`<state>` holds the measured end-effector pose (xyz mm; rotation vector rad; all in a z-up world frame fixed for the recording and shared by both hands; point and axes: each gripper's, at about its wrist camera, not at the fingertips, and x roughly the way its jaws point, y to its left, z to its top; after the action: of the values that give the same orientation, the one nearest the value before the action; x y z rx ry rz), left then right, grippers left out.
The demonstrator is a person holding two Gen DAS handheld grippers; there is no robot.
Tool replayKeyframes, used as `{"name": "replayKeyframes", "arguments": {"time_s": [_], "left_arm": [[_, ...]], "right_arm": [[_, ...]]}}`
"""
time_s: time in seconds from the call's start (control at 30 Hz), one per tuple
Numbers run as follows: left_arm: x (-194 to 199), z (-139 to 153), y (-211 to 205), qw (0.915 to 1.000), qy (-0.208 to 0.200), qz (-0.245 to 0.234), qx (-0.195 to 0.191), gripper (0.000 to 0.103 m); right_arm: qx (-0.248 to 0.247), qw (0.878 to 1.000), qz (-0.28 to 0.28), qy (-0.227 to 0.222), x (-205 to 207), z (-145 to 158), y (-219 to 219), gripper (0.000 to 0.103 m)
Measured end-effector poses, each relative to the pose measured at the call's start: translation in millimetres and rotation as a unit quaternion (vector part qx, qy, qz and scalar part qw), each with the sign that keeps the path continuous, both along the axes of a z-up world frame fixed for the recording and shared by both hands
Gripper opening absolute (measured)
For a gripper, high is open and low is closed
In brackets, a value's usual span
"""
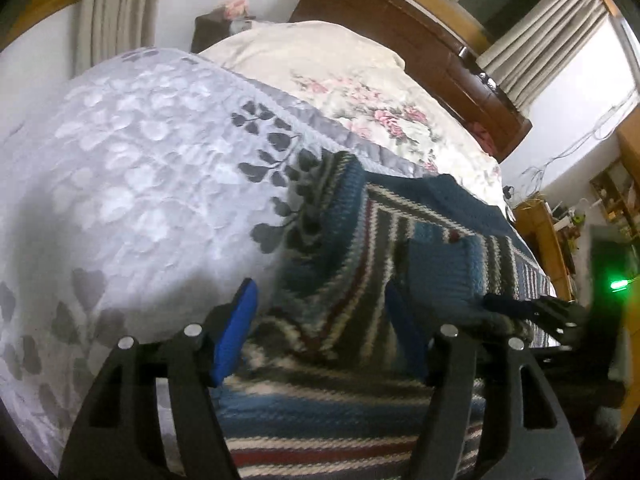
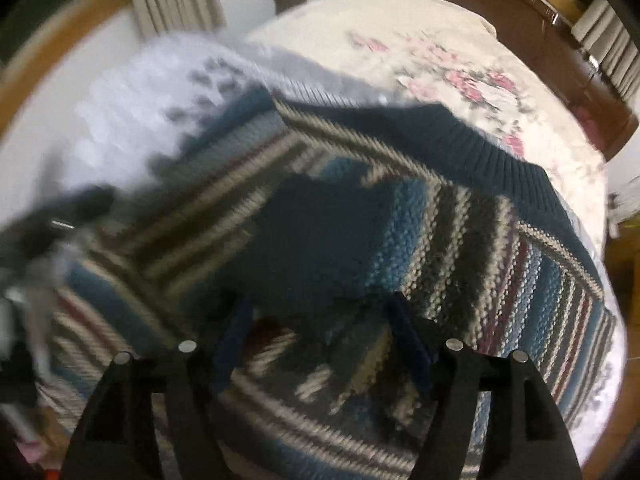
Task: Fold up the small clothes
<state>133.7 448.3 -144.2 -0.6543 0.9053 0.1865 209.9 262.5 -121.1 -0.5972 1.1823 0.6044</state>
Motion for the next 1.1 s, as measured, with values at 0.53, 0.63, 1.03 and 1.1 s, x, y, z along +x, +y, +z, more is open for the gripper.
{"name": "replayKeyframes", "arguments": {"time_s": [0.53,0.63,1.03,1.1], "left_arm": [[21.0,-10.1,-33.3,0.9987,0.020,-0.033,0.034,0.069],[24.9,-14.1,-38.0,0.9979,0.028,-0.033,0.047,0.069],[34.6,8.8,-67.0,0.9955,-0.004,-0.039,0.086,0.069],[36.4,11.3,-74.5,0.9941,-0.011,-0.053,0.094,0.071]], "right_arm": [[0.257,0.941,-0.215,0.049,51.5,59.9,-177.7,0.012],[0.252,0.930,-0.262,0.048,56.9,48.4,-225.5,0.030],[0.340,0.878,-0.317,0.118,74.8,7.8,-296.4,0.048],[0.338,0.880,-0.315,0.112,77.9,8.9,-294.0,0.021]]}}
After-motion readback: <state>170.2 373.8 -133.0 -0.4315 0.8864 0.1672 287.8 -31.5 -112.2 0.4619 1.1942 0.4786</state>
